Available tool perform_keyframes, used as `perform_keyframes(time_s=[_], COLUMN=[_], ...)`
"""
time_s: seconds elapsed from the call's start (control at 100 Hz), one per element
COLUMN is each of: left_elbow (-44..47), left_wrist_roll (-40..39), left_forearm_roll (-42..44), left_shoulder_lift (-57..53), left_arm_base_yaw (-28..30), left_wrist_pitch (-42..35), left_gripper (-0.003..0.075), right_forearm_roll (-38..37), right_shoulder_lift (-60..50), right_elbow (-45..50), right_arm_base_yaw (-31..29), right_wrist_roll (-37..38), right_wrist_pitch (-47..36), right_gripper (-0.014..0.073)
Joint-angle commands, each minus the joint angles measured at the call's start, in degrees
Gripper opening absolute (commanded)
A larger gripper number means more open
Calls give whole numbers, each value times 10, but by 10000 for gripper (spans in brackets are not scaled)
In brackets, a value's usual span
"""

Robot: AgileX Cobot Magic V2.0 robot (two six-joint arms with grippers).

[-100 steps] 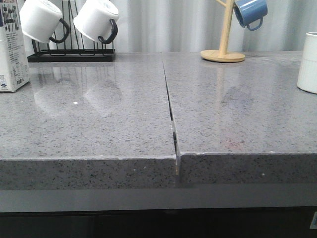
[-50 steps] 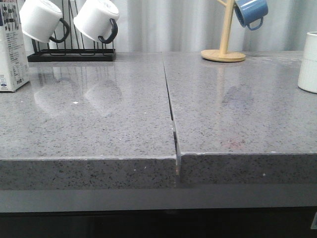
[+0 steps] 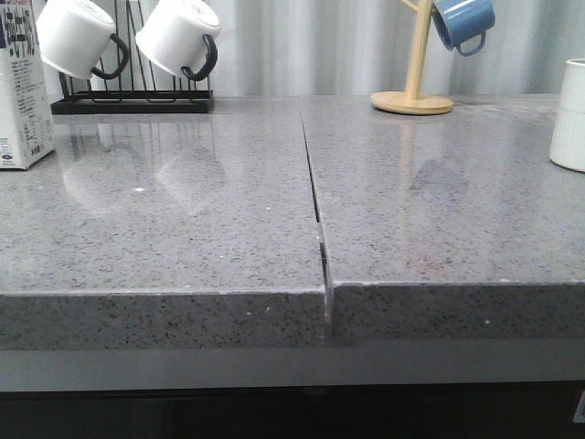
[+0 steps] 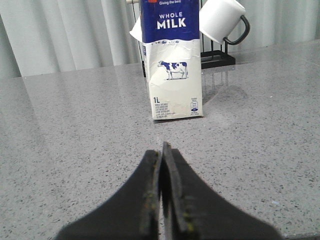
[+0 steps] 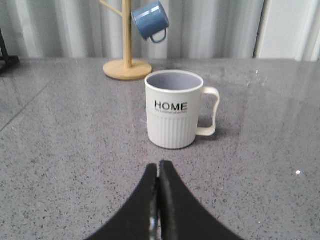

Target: Place milk next to cup

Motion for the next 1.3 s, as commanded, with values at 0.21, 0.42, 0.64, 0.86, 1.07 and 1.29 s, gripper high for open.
perform_keyframes(time_s=[0.21, 0.42, 0.64, 0.86, 1.07, 1.29], left_elbow=[24, 24, 24, 24, 24, 24], left_wrist_roll=[-4, -4, -4, -4, -4, -4], left_forearm_roll=[-4, -4, -4, -4, -4, -4], left_shoulder_lift=[-18, -18, -18, -18, -18, -18], left_arm_base_yaw=[1, 1, 1, 1, 1, 1], left_wrist_pitch=[-48, -48, -48, -48, -48, -48], left_gripper=[-21, -21, -21, -21, -21, -21], right_forearm_roll=[-4, -4, 6, 13, 20, 20], right_shoulder_lift=[128, 211, 295, 377, 464, 552], right_elbow=[-24, -24, -24, -26, -42, -106], right_arm_base_yaw=[-2, -2, -26, -90, -121, -123], right_wrist_roll=[-3, -3, -4, -4, -4, -4], right_wrist_pitch=[-94, -166, -273, -365, -443, -450], right_gripper=[160, 297, 297, 297, 297, 297])
